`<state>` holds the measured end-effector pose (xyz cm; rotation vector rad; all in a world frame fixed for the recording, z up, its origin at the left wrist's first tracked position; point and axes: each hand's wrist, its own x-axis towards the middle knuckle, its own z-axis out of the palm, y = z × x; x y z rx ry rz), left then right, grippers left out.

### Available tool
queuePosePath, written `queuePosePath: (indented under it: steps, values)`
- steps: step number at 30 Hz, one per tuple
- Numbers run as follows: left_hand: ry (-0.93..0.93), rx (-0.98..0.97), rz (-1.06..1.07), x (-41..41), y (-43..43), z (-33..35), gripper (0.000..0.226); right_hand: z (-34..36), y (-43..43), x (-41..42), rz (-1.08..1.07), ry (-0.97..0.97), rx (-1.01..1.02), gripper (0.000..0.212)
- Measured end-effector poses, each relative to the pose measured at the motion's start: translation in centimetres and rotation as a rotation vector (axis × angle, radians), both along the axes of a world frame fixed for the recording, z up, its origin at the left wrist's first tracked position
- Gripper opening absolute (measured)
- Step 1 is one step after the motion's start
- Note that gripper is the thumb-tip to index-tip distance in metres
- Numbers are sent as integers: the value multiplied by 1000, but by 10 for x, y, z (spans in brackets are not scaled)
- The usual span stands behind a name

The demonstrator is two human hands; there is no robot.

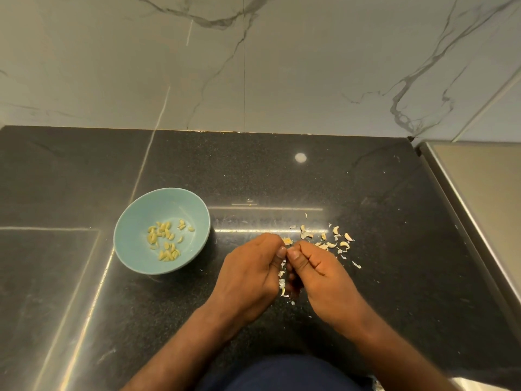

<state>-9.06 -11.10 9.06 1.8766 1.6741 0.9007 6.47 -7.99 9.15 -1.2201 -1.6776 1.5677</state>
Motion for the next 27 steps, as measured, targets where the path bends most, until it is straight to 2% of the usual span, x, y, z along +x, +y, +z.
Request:
queuePosePath:
  steps: [4, 7, 9, 13, 17, 19, 20, 22, 24, 27]
  values:
    - [-276, -168, 42, 0, 0, -2, 39, -9, 5, 5, 72, -266, 511, 33]
    - [-395, -273, 51, -1, 1, 0, 41, -12, 9, 7, 80, -353, 720, 18]
    - [-444, -270, 58, 0, 1, 0, 40, -10, 9, 6, 50, -348, 793, 12]
    - [-485, -229, 86, 2, 1, -2, 41, -4, 6, 9, -66, -196, 698, 13]
    - [-522, -264, 108, 2, -1, -5, 33, 4, 4, 9, -248, -135, 458, 15]
    - [-529, -257, 126, 2, -2, -6, 31, 9, 5, 10, -300, -102, 330, 5]
    - [-535, -253, 133, 2, -2, -6, 30, 11, 6, 11, -309, -107, 298, 7]
    - [-547, -251, 146, 1, -2, -7, 26, 10, 7, 14, -274, -167, 287, 16]
    - [-540, -247, 152, 1, -2, -7, 23, 10, 7, 12, -184, -171, 253, 7]
    - [-507, -229, 136, 3, -3, -7, 24, 9, 4, 8, -59, -157, 179, 23]
